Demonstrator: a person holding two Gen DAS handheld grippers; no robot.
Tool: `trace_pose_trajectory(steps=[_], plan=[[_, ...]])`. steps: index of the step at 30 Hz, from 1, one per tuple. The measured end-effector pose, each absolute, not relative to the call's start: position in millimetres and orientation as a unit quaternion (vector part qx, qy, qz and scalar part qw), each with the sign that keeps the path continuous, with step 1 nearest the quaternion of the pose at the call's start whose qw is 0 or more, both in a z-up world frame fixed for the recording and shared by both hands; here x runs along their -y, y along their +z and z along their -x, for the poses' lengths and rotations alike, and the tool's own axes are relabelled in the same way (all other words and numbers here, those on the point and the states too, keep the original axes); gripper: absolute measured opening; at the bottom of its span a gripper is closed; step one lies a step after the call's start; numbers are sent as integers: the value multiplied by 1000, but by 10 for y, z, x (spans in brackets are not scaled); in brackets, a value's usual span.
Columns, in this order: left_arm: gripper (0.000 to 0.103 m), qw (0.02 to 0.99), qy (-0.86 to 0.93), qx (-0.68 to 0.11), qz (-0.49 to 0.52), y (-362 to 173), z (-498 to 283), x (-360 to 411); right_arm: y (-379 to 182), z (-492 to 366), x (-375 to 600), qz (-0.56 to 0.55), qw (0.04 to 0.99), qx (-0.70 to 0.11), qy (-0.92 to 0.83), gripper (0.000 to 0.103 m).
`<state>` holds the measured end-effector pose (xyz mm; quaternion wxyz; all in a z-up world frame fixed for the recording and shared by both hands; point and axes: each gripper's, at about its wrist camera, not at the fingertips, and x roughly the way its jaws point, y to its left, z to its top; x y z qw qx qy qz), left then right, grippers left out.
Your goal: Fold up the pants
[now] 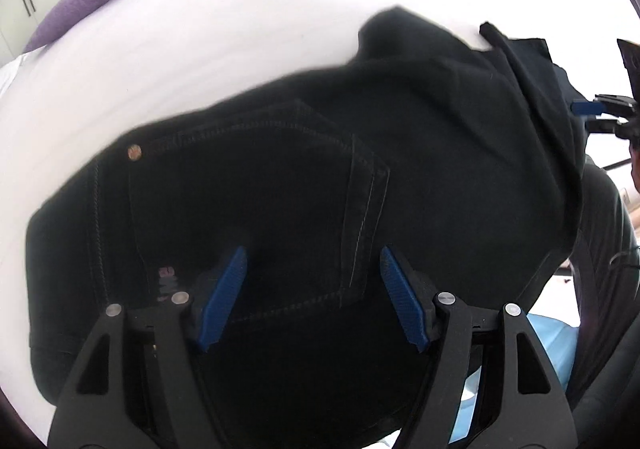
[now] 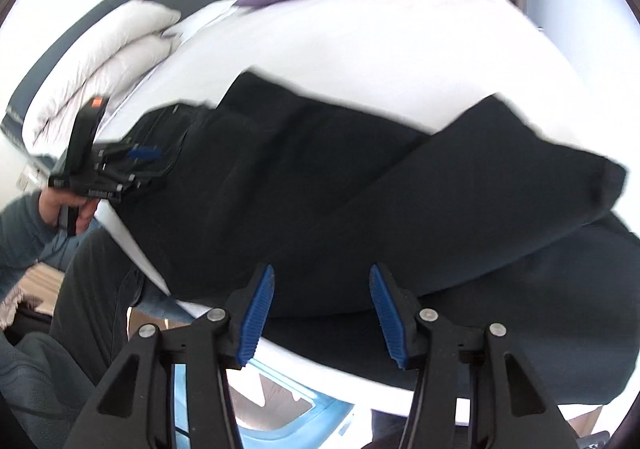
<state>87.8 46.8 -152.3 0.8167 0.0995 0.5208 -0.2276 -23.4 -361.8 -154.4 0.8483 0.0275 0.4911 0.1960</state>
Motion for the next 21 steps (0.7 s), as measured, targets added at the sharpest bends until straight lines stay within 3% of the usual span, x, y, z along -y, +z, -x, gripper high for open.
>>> trace_pose_trajectory(steps=[8, 15, 21], plan=[[68, 811, -301, -493, -91, -1371, -1100, 297, -932, -734, 4390, -67, 842, -474, 251, 59], [68, 798, -306, -515, -64, -1640, -1134, 400, -1115, -1512, 4457, -7, 788, -542, 292, 59], [70, 793, -311, -519, -69, -1711, -1210, 437, -1466, -1700, 4472, 32, 751, -587, 301, 57]])
